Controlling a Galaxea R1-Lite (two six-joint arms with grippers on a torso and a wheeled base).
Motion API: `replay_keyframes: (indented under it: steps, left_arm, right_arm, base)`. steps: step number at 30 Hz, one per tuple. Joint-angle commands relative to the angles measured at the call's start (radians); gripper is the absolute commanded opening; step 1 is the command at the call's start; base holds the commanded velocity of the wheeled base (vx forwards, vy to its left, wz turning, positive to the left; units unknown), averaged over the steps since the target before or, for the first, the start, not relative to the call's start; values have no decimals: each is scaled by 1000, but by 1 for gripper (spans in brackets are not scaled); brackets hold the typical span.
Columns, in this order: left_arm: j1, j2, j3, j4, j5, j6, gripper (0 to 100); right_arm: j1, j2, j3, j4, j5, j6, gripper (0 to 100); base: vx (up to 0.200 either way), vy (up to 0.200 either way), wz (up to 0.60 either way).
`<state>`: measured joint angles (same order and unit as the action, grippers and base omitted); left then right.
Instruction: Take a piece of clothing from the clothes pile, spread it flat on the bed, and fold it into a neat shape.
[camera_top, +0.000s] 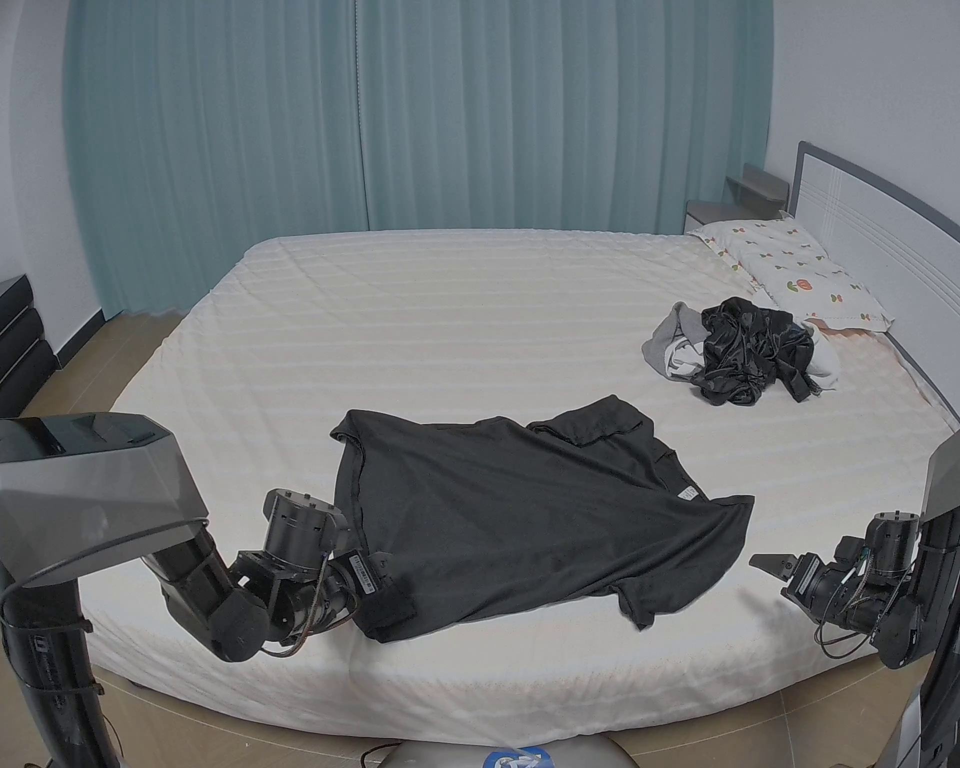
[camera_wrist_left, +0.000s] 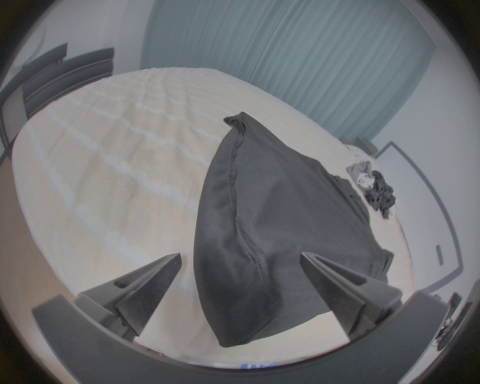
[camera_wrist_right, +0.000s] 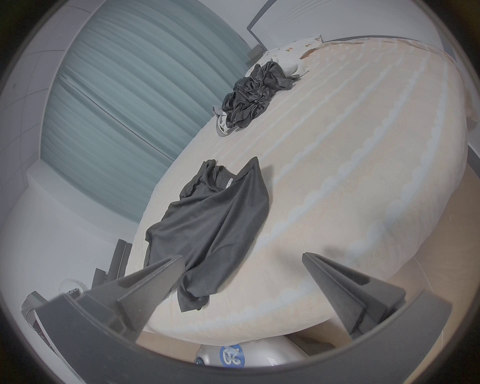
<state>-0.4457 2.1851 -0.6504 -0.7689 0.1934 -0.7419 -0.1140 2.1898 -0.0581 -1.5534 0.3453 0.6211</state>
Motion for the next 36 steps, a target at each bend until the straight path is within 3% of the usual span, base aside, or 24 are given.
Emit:
replay_keyframes:
  steps: [1, 7, 10, 14, 21, 27, 29, 36]
  left_arm:
    - [-41, 67, -81, 51, 26, 30, 100]
    - [-74, 81, -127, 111, 50, 58, 100]
    - [-87, 94, -127, 123, 86, 116, 100]
    - [-87, 113, -115, 123, 179, 193, 100]
    - [-77, 93, -38, 122, 207, 205, 100]
    - [-50, 59, 11, 120, 210, 226, 100]
    - [9, 13, 74, 114, 216, 236, 100]
    - [88, -70, 163, 111, 207, 236, 100]
  right_arm:
    - [10, 11, 1, -10, 0, -1, 100]
    - [11, 19, 0, -10, -2, -1, 100]
    - [11, 25, -2, -10, -3, -3, 100]
    - [13, 25, -2, -10, -3, -1, 100]
    - [11, 25, -2, -10, -2, -1, 100]
    - [11, 25, 0, -10, -2, -1, 100]
    - [13, 25, 0, -10, -2, -1, 100]
    - [13, 25, -2, -10, -2, -1, 100]
  base:
    - [0, 0, 0]
    - [0, 0, 0]
    - [0, 0, 0]
    - [0, 0, 0]
    - [0, 0, 0]
    - [0, 0, 0]
    - [0, 0, 0]
    - [0, 0, 0]
